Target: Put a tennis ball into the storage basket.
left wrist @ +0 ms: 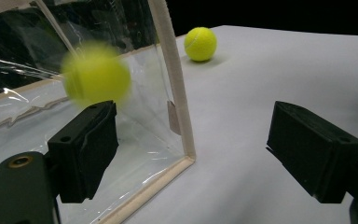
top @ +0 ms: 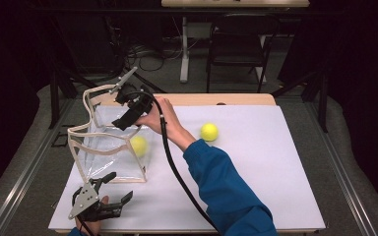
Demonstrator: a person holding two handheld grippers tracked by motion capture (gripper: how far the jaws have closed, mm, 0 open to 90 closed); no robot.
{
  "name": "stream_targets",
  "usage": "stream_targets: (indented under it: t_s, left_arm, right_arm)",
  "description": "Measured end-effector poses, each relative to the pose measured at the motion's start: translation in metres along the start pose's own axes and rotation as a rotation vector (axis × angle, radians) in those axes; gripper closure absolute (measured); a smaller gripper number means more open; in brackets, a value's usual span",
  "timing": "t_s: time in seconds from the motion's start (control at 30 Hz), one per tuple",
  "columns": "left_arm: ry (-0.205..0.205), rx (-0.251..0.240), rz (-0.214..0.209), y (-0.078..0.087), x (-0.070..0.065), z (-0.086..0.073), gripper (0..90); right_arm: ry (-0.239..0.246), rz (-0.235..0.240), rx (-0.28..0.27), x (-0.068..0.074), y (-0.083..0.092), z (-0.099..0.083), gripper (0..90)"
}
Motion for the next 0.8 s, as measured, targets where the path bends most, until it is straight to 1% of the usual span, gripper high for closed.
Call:
stream_targets:
  t_s: [0.1, 0.17, 0.2, 0.4, 0.47, 0.53, 0.57, 0.67, 0.8]
  left_arm:
    - [-0.009, 0.0, -0.004, 0.0, -0.001, 0.0, 15.9]
    - [-0.008, 0.001, -0.003, 0.0, -0.001, 0.0, 15.9]
    - [-0.006, 0.001, -0.001, -0.001, 0.0, 0.0, 15.9]
    - [-0.006, 0.004, -0.002, -0.001, -0.001, 0.0, 15.9]
    - [-0.014, 0.002, 0.004, -0.001, 0.0, 0.0, 15.9]
    - [-0.011, 0.002, 0.006, -0.001, 0.0, 0.0, 15.9]
    - [-0.004, 0.003, 0.012, -0.001, 0.001, 0.0, 15.9]
    - [-0.011, 0.005, 0.009, -0.001, 0.001, -0.001, 15.9]
    - [-0.009, 0.006, 0.012, -0.001, 0.001, -0.001, 15.9]
  right_arm:
    - [-0.003, 0.001, -0.016, 0.002, 0.011, -0.004, 0.0]
    - [-0.007, 0.004, -0.017, 0.003, 0.019, -0.008, 0.0]
    - [-0.005, -0.001, -0.022, 0.003, 0.023, -0.01, 0.0]
    - [-0.008, 0.001, -0.046, 0.005, 0.043, -0.023, 0.0]
    - [-0.016, 0.004, -0.05, 0.004, 0.048, -0.029, 0.0]
    - [-0.022, 0.003, -0.051, 0.002, 0.053, -0.036, 0.0]
    - [-0.034, 0.002, -0.047, 0.001, 0.056, -0.04, 0.0]
    - [-0.047, -0.004, -0.045, -0.003, 0.061, -0.052, 0.0]
    - [-0.065, -0.005, -0.04, -0.007, 0.065, -0.069, 0.0]
Point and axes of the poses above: each handheld gripper's, and its own axes: y roughly backward along the jaws, z roughly out of its top, x roughly to its left, the point moved 7 cm from there along -y, roughly forward along the jaws, and after that the axes turned 13 degrees about z, right-handed, at the moved point
